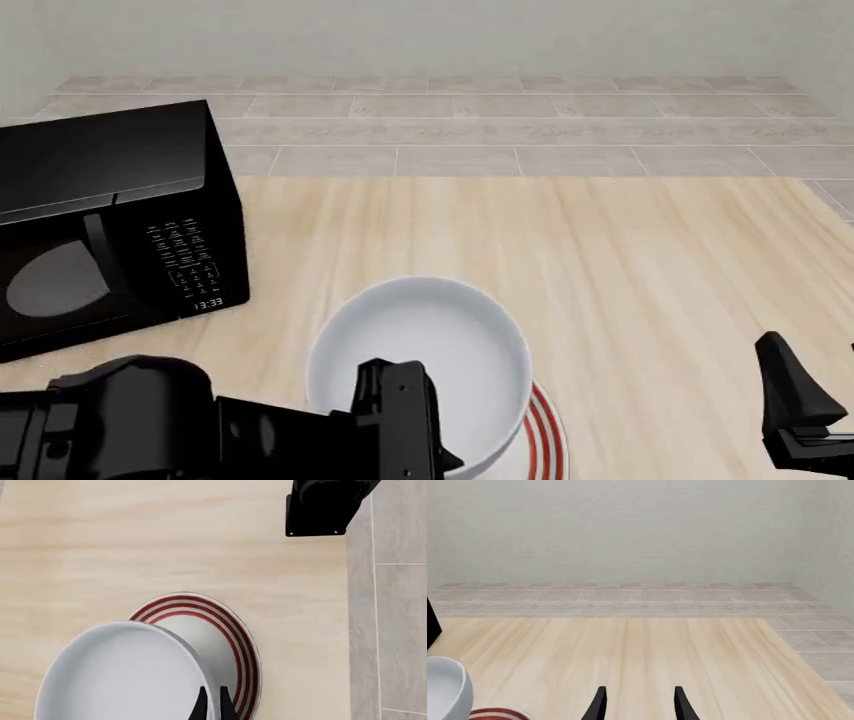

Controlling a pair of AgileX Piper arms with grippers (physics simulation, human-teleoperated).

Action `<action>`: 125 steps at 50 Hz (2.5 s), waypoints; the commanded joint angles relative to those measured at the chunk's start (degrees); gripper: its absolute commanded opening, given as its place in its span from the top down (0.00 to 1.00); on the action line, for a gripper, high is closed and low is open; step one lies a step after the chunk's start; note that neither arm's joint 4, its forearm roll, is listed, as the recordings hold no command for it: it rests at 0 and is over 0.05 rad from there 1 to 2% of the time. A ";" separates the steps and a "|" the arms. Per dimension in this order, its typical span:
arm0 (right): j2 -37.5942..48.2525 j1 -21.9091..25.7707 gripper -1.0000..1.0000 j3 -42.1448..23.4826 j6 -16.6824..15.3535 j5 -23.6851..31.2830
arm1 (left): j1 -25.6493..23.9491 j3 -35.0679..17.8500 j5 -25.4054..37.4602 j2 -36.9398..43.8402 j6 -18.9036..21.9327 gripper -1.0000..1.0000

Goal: Pick up the white bowl and put it on the plate.

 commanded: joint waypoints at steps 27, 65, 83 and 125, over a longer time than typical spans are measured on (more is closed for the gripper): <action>-0.20 0.00 0.00 0.02 0.00 0.15 | -2.23 -0.70 -2.66 2.18 -1.52 1.00; -0.19 -0.01 0.00 0.02 0.00 0.15 | -3.35 2.82 -7.71 6.12 -4.33 1.00; -0.19 -0.01 0.00 0.02 -0.01 0.15 | -4.07 3.11 -8.22 7.21 -5.28 1.00; -0.18 0.00 0.00 0.02 0.00 0.14 | -4.57 2.64 -7.39 7.89 -5.45 0.00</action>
